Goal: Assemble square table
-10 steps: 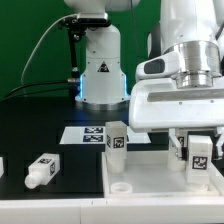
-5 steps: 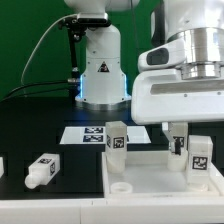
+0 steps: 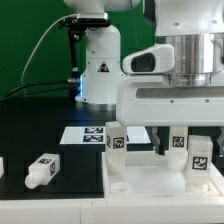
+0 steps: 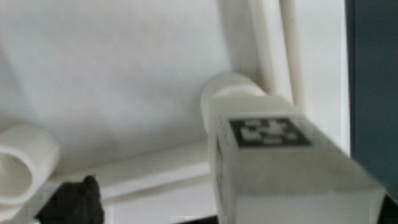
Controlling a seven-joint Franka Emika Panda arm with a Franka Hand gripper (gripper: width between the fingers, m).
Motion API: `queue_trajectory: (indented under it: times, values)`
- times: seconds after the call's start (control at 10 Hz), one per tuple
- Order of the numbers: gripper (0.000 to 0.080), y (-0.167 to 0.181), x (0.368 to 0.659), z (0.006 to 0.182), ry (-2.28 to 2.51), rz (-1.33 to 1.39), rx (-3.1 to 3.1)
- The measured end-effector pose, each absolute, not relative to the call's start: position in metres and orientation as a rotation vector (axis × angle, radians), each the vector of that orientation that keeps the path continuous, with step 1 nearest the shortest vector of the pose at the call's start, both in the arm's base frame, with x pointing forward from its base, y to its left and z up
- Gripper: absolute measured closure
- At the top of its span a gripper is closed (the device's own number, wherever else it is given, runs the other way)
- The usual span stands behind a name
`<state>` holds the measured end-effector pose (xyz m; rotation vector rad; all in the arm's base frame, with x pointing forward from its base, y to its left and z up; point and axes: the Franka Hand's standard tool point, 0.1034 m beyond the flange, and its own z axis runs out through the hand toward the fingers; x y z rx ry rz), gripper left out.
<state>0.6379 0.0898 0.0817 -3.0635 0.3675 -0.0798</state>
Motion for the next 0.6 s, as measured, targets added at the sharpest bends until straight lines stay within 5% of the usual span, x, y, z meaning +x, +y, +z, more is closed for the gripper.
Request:
queue_trajectory:
  times: [0.1, 0.2, 0.3, 0.4, 0.6]
  values:
    - [0.027, 0.0896, 0.6377, 0.081, 0.414, -0.083, -3.057]
    - [0.027, 0.0895, 0.6377, 0.081, 0.416, -0.083, -3.057]
    - [0.0452, 0.0898, 0.6376, 0.081, 0.461, -0.081, -3.048]
    - [0.0515, 0.09, 0.6375, 0.0808, 0.617, -0.076, -3.018]
    - [0.0515, 0.09, 0.6374, 0.0805, 0.825, -0.068, -2.965]
